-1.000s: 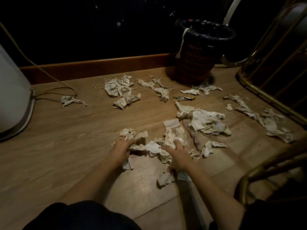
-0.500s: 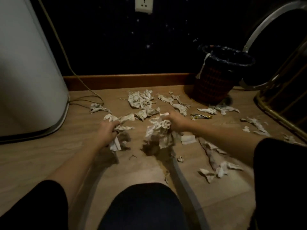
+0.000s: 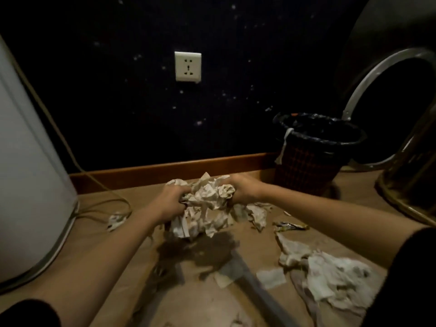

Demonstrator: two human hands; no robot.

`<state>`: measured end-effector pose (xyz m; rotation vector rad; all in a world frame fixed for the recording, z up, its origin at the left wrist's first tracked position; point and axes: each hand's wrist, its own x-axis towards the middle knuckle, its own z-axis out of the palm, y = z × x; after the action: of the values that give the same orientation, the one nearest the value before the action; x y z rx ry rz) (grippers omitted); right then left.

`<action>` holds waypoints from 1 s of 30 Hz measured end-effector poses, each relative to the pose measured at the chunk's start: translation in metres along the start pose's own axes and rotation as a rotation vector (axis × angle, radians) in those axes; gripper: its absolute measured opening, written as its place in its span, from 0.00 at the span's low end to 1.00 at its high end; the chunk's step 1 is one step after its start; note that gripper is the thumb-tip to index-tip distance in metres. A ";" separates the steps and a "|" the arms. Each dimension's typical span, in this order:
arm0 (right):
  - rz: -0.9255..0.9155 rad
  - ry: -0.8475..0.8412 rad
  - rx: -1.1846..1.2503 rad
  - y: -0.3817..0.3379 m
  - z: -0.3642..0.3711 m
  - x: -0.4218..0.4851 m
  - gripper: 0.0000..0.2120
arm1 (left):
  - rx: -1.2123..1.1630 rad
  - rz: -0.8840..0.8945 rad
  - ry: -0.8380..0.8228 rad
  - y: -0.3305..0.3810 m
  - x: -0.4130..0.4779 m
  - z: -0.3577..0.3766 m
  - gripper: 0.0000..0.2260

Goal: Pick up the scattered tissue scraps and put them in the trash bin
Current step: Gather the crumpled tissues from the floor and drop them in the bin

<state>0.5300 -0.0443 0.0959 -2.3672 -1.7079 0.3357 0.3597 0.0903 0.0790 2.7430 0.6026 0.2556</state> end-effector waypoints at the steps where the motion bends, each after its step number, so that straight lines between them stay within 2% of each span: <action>1: 0.010 0.026 0.047 0.016 -0.007 0.000 0.27 | -0.022 0.002 -0.005 0.009 0.012 0.002 0.17; 4: -0.002 0.118 0.145 0.064 -0.047 -0.009 0.21 | -0.061 0.061 -0.016 0.046 0.061 0.006 0.17; 7: -0.052 0.218 0.122 0.112 -0.104 -0.014 0.17 | -0.111 0.098 -0.007 0.088 0.125 0.000 0.18; 9: 0.004 0.335 0.082 0.156 -0.145 -0.008 0.17 | -0.116 0.129 0.013 0.124 0.176 -0.009 0.17; 13: 0.159 0.549 0.057 0.233 -0.213 -0.014 0.27 | -0.065 0.246 0.105 0.218 0.265 -0.028 0.18; 15: 0.223 0.613 0.094 0.262 -0.229 -0.024 0.23 | -0.094 0.274 0.119 0.263 0.300 -0.031 0.18; 18: 0.285 0.729 0.147 0.297 -0.232 -0.031 0.12 | -0.165 0.317 0.160 0.311 0.337 -0.020 0.19; 22: 0.461 0.803 0.175 0.340 -0.203 -0.020 0.12 | -0.255 0.393 0.204 0.330 0.355 0.018 0.21; 24: 0.541 0.748 0.216 0.353 -0.184 -0.022 0.15 | -0.243 0.400 0.142 0.333 0.364 0.041 0.22; 27: 0.609 0.577 0.266 0.354 -0.167 -0.034 0.22 | -0.047 0.376 -0.007 0.330 0.369 0.059 0.25; 28: 0.607 0.589 0.296 0.350 -0.164 -0.039 0.22 | -0.030 0.360 0.015 0.327 0.367 0.061 0.24; 30: 0.576 0.714 0.296 0.335 -0.160 -0.053 0.16 | -0.160 0.323 0.159 0.321 0.356 0.060 0.19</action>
<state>0.8648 -0.2040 0.1535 -2.2949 -0.6141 -0.1639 0.8131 -0.0475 0.1704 2.6683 0.1631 0.5748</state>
